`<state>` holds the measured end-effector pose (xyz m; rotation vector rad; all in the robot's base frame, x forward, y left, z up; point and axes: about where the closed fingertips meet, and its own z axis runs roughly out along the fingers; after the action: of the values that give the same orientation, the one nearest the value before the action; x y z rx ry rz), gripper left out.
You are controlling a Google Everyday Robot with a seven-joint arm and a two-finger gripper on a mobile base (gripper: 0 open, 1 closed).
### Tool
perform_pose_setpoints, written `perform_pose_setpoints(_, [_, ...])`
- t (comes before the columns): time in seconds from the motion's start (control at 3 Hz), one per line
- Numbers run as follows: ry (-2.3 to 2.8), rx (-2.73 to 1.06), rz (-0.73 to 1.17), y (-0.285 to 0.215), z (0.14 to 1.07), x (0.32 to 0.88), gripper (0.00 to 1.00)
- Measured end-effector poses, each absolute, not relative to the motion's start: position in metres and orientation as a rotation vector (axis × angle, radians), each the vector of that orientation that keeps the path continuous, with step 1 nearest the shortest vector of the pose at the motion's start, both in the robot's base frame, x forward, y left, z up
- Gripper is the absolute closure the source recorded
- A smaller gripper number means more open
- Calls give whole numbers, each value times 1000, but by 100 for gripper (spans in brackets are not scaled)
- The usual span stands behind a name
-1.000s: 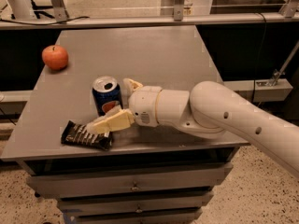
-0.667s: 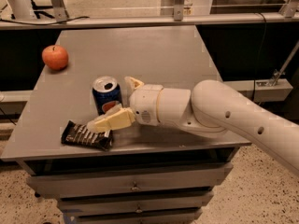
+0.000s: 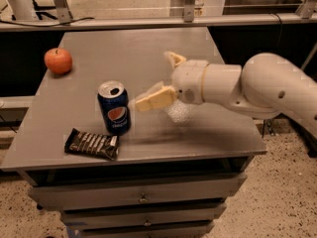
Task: Move pepsi can near rxbar chocolate
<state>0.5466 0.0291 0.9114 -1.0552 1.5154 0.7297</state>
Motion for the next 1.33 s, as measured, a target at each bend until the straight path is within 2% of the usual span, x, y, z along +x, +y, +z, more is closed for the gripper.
perform_pose_setpoints(0.67, [1463, -1089, 575, -80, 966, 611, 0])
perform_pose_setpoints(1.33, [1428, -1087, 508, -123, 992, 639, 0])
